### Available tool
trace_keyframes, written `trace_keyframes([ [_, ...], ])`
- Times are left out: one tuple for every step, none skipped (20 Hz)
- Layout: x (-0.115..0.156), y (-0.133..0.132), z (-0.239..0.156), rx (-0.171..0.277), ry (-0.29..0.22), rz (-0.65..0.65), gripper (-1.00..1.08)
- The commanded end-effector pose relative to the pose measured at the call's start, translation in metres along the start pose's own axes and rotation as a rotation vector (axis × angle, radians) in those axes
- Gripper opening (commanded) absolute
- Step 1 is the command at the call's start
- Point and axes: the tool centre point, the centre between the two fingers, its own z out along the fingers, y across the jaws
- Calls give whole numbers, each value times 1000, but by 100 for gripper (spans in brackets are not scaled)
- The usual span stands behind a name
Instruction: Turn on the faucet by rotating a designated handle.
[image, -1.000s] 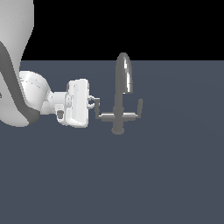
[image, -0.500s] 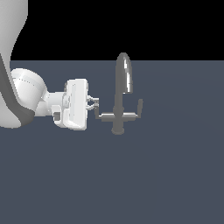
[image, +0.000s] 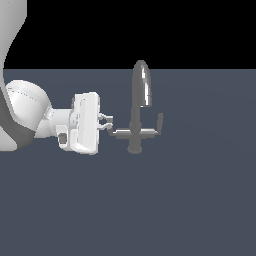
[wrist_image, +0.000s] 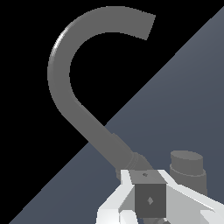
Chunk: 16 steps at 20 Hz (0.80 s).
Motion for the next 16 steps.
trace_keyframes([
  [8, 15, 0, 1, 10, -15, -100],
  [10, 19, 0, 1, 10, -15, -100],
  [12, 23, 0, 1, 11, -15, -100],
  [14, 26, 0, 1, 11, -15, -100],
  [14, 26, 0, 1, 11, -15, -100],
  [10, 11, 0, -1, 3, 10, -100],
  [8, 18, 0, -1, 4, 8, -100],
  [7, 25, 0, -1, 5, 5, -100],
  [5, 32, 0, -1, 6, 3, -100],
  [3, 39, -1, -1, 7, 0, -100],
  [1, 45, -1, 0, 8, -3, -100],
  [0, 52, -1, 0, 9, -5, -100],
  [-2, 59, -1, 0, 10, -8, -100],
  [-4, 66, -1, 0, 11, -10, -100],
  [-5, 72, -1, 0, 12, -13, -100],
  [-5, 72, -1, 0, 12, -13, -100],
])
